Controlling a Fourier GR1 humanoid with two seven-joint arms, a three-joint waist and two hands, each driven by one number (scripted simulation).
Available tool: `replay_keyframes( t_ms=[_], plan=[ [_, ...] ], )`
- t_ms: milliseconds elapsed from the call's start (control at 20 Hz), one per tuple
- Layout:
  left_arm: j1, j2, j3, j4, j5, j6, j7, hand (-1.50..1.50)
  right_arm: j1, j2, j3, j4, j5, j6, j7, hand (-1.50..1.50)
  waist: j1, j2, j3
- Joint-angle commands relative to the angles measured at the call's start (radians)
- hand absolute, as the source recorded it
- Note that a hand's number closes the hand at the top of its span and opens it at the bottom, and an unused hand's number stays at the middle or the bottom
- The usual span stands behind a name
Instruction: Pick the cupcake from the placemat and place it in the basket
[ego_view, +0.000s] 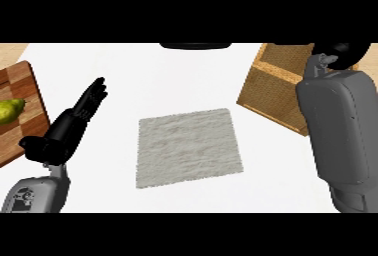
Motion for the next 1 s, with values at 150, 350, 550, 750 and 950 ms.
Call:
replay_keyframes(
  t_ms=[150, 350, 550, 750, 950],
  plan=[
    [-0.02, -0.027, -0.01, 0.035, -0.04, 0.033, -0.015, 0.0, 0.094, -0.071, -0.049, 0.068, -0.032, -0.112, -0.166, 1.5, 0.001, 0.001, 0.0],
    [0.009, 0.005, 0.015, -0.007, 0.004, -0.024, -0.007, 0.0, 0.124, -0.066, -0.061, 0.166, -0.051, -0.223, -0.274, 1.5, 0.006, 0.001, 0.0],
    [0.042, 0.001, -0.006, -0.048, -0.011, -0.025, -0.017, 0.0, 0.126, -0.069, -0.158, 0.225, -0.099, -0.414, -0.324, 1.5, 0.018, 0.005, 0.001],
    [-0.058, -0.024, 0.003, 0.053, -0.025, 0.001, -0.016, 0.0, 0.085, -0.089, -0.14, 0.316, -0.143, -0.4, -0.407, -1.5, 0.005, 0.004, 0.0],
    [0.002, -0.012, 0.01, -0.022, -0.028, -0.002, 0.007, 0.0, 0.002, -0.164, -0.139, 0.323, -0.171, -0.285, -0.407, -1.5, 0.007, 0.0, 0.0]
  ],
)
